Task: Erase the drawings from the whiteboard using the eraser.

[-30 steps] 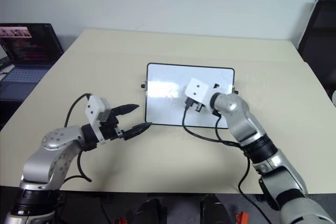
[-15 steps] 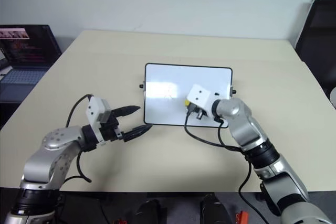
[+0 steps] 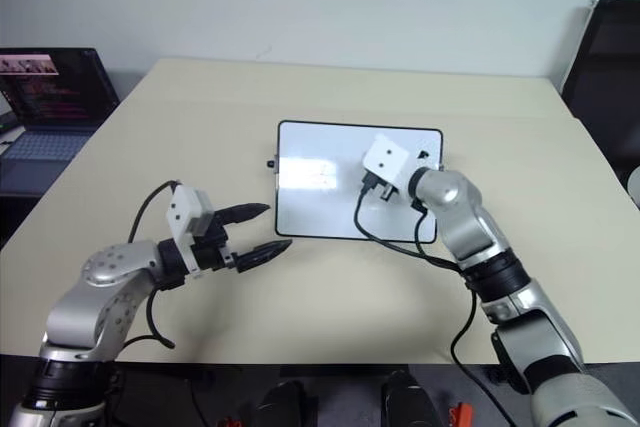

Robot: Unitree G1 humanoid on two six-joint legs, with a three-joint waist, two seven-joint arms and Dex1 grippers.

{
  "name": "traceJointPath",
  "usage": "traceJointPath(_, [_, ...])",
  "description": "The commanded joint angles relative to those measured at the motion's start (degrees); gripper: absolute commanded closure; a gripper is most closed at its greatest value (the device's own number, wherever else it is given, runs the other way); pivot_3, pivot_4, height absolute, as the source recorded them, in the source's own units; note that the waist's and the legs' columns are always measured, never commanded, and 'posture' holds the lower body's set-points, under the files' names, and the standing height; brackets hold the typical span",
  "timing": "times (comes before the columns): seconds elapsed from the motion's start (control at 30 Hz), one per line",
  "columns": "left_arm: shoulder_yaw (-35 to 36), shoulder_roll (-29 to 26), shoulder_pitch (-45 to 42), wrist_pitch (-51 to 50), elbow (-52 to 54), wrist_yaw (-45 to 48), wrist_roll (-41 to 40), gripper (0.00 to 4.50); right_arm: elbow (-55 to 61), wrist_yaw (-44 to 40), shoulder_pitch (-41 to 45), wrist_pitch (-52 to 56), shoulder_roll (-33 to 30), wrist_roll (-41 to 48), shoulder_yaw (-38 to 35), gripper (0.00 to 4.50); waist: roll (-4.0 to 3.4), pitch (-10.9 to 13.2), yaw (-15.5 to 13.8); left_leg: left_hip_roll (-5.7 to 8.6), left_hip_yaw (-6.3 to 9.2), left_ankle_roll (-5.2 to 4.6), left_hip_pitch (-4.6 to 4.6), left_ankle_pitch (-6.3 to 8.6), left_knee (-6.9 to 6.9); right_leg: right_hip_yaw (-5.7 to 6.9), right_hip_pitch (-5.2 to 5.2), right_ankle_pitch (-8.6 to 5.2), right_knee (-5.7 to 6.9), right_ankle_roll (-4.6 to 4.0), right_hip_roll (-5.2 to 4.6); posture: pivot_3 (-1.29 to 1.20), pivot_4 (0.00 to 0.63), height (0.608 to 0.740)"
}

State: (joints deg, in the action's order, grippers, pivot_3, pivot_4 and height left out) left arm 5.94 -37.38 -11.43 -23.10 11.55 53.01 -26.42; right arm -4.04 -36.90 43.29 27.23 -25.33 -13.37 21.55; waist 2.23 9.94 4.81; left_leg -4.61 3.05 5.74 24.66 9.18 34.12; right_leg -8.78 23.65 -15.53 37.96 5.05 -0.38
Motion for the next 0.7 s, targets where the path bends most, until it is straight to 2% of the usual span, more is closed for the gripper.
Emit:
traceJointPath(0.03, [0.3, -0.2, -0.5, 1.2, 1.1, 0.1, 0.0, 0.0, 1.1, -5.3, -2.5, 3.4, -2.2, -0.5, 2.4, 3.17, 0.0, 0.0, 0.0, 0.0, 0.0, 0.0, 0.0, 0.0, 0.0, -0.01, 0.01, 0.0, 0.01, 0.0, 0.0, 0.0, 0.15, 0.74])
traceJointPath(0.13, [0.3, -0.3, -0.5, 1.0, 1.2, 0.2, -0.1, 0.0, 0.8, -4.4, -1.8, 2.1, -2.6, -2.4, 2.7, 3.17, 0.0, 0.0, 0.2, 0.0, -0.01, 0.0, -0.05, 0.0, 0.02, -0.02, 0.0, 0.01, 0.04, -0.01, 0.0, 0.0, 0.15, 0.74])
traceJointPath(0.27, [0.3, -0.4, -0.4, 0.7, 1.6, 0.3, -0.2, 0.0, -4.3, 5.7, 2.6, -3.2, -0.5, -6.2, 0.1, 3.17, -0.01, 0.0, 0.2, 0.01, -0.01, 0.0, -0.1, -0.01, 0.03, -0.03, 0.01, 0.03, 0.04, -0.04, 0.0, 0.0, 0.15, 0.74])
traceJointPath(0.37, [0.3, -0.5, -0.1, 0.4, 1.9, 0.3, -0.3, 0.0, -6.2, 8.7, 4.0, -5.0, 0.3, -6.5, -1.0, 3.17, -0.01, 0.0, 0.2, 0.01, -0.01, 0.01, -0.09, -0.03, 0.05, -0.04, 0.04, 0.05, 0.03, -0.08, 0.0, 0.0, 0.15, 0.74])
traceJointPath(0.7, [1.0, -0.8, 0.9, 0.3, 2.2, 0.4, -0.6, 0.0, 2.0, -4.8, -4.1, -2.6, -4.2, -6.9, 3.9, 3.17, 0.0, 0.0, 0.1, -0.01, -0.02, 0.0, -0.08, -0.03, -0.16, -0.01, 0.02, -0.04, -0.03, -0.02, 0.0, 0.0, 0.15, 0.74])
